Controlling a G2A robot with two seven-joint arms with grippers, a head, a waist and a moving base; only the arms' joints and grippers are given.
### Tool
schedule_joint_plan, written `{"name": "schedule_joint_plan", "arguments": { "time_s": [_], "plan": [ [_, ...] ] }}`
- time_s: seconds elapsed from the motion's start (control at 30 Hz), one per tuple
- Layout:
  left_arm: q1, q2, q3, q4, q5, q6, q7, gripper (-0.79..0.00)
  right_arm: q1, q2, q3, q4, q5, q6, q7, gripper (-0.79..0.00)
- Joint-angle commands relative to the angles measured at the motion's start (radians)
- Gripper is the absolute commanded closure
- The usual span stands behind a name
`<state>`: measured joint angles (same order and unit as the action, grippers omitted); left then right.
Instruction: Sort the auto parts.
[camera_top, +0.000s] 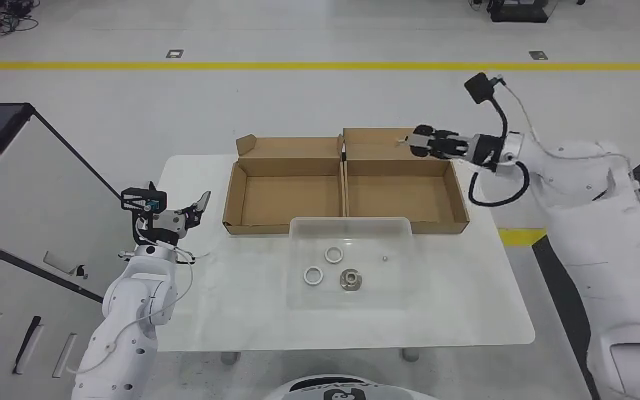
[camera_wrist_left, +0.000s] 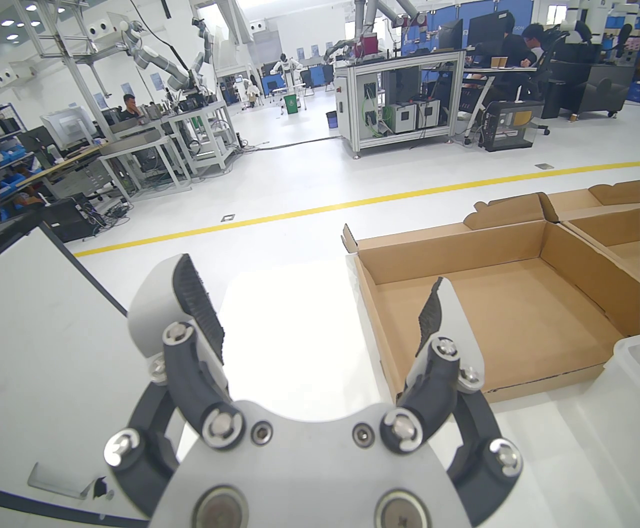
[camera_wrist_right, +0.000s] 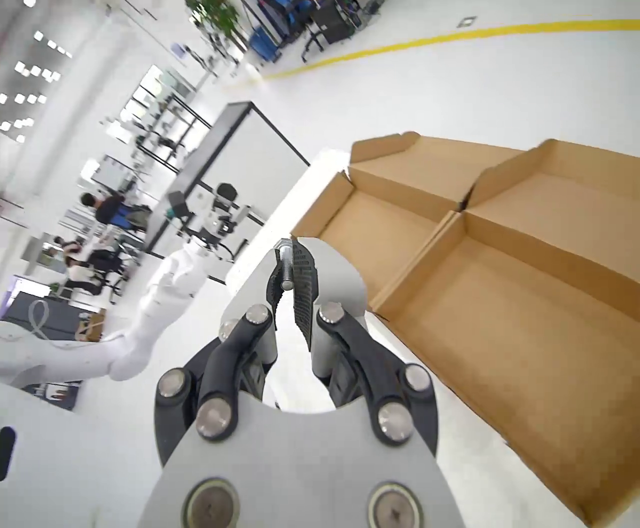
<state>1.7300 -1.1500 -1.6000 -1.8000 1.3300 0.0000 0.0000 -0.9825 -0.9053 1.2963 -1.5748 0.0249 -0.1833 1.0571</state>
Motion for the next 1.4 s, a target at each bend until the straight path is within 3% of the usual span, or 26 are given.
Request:
{"name": "schedule_joint_plan", "arguments": {
  "time_s": [0.0,0.2,0.67,0.83,1.1,1.37],
  "plan": [
    [0.0,0.0,0.0,0.0,0.0,0.0,0.0,-0.785,0.024,-0.002,-0.03,0.004,-0.063,0.014,0.016,0.0],
    [0.0,0.0,0.0,0.0,0.0,0.0,0.0,-0.785,0.084,-0.014,-0.104,0.044,-0.138,0.048,0.018,0.0],
    [0.0,0.0,0.0,0.0,0.0,0.0,0.0,-0.785,0.08,-0.014,-0.108,0.034,-0.159,0.053,0.002,0.0],
    [0.0,0.0,0.0,0.0,0.0,0.0,0.0,-0.785,0.112,-0.017,-0.165,0.019,-0.353,0.194,0.006,0.0],
    [0.0,0.0,0.0,0.0,0.0,0.0,0.0,-0.785,0.204,-0.046,-0.317,0.131,-0.566,0.398,0.082,0.0],
    [0.0,0.0,0.0,0.0,0.0,0.0,0.0,-0.785,0.328,-0.095,-0.458,0.289,-0.699,0.497,0.146,0.0]
  ]
}}
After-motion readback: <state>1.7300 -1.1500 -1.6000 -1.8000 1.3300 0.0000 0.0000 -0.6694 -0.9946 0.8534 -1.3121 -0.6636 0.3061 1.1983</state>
